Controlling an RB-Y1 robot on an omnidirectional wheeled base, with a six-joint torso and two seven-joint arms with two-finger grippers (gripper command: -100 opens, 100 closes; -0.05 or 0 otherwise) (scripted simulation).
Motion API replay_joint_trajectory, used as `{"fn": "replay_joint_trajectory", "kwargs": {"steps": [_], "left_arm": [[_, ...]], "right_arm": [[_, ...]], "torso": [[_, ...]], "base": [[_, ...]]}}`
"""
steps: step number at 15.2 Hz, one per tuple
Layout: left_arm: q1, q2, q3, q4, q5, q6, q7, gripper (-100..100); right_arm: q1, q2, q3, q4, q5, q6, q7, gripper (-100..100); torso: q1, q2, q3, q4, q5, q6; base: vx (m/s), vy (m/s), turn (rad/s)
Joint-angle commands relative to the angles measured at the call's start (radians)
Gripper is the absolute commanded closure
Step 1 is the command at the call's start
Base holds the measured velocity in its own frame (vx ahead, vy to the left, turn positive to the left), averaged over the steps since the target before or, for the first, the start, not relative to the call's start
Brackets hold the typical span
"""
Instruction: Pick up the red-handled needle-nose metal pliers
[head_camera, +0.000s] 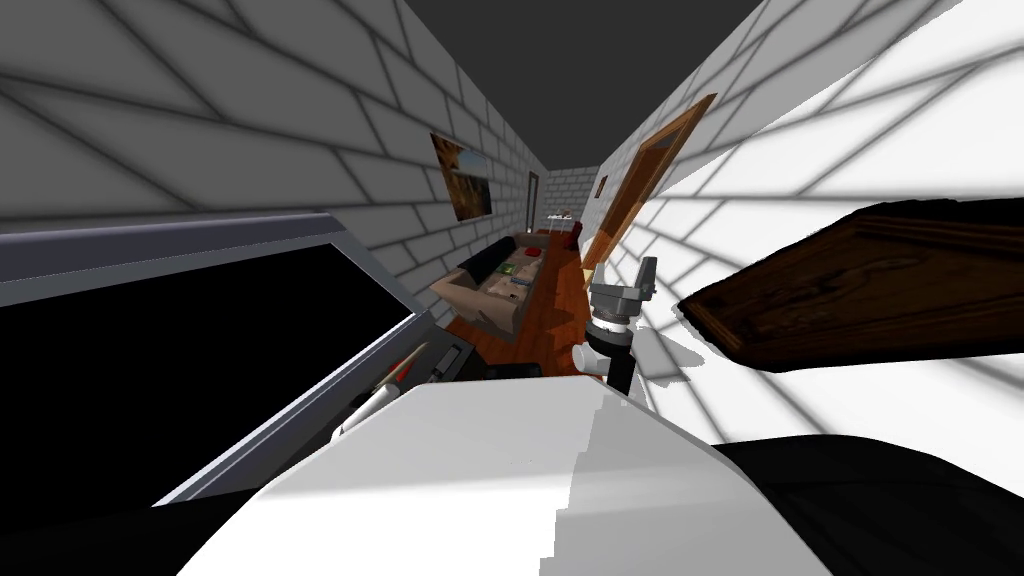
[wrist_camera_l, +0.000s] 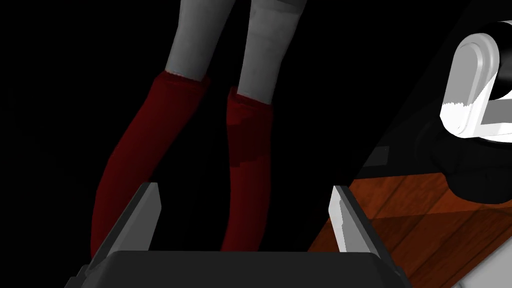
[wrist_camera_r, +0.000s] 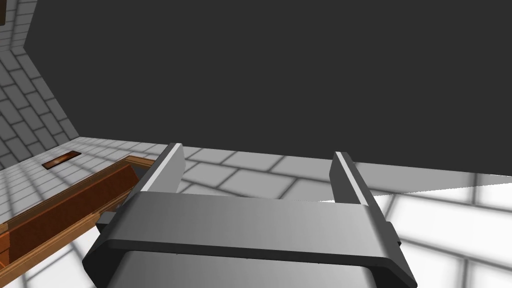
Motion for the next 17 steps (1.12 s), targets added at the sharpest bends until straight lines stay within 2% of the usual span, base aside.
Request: {"fn": "replay_joint_trajectory", "kwargs": {"steps": [1,5,6,7,11,12,16,17], "left_arm": [[-0.002,-0.004,-0.011,0.027,-0.001,-0.035,0.000,-100],[-0.005,-0.012,-0.030,0.070,-0.003,-0.087,0.000,-100],[-0.006,-0.007,-0.024,0.063,-0.002,-0.071,0.000,-100],[-0.006,-0.007,-0.025,0.066,-0.002,-0.077,-0.001,100],[-0.006,-0.007,-0.025,0.065,-0.002,-0.078,0.000,100],[-0.002,-0.006,-0.015,0.036,-0.001,-0.046,0.000,100],[0.001,0.002,0.004,-0.007,0.001,0.007,-0.001,100],[-0.001,0.001,-0.003,0.013,0.001,-0.017,-0.001,100]], "right_arm": [[0.000,0.000,0.000,0.000,0.000,0.000,0.000,0],[0.000,0.000,0.000,0.000,0.000,0.000,0.000,0],[0.000,0.000,0.000,0.000,0.000,0.000,0.000,0],[0.000,0.000,0.000,0.000,0.000,0.000,0.000,0],[0.000,0.000,0.000,0.000,0.000,0.000,0.000,0],[0.000,0.000,0.000,0.000,0.000,0.000,0.000,0],[0.000,0.000,0.000,0.000,0.000,0.000,0.000,0],[0.000,0.000,0.000,0.000,0.000,0.000,0.000,0]], "torso": [[0.000,0.000,0.000,0.000,0.000,0.000],[-0.002,-0.001,-0.001,0.000,-0.001,0.000],[-0.002,-0.001,-0.001,0.000,-0.001,0.000],[-0.002,-0.001,-0.001,0.000,-0.001,0.000],[-0.002,0.000,0.000,0.000,0.000,0.000],[-0.001,0.000,0.000,0.000,0.000,0.000],[-0.001,0.001,0.000,0.000,-0.001,0.000],[-0.001,0.000,0.000,0.000,-0.001,0.000]], "base": [[0.005,-0.006,0.018],[0.011,-0.012,0.037],[0.000,0.000,0.000],[0.000,0.000,0.000],[0.000,0.000,0.000],[-0.003,0.017,-0.005],[-0.011,0.011,-0.038],[-0.004,0.005,-0.013]]}}
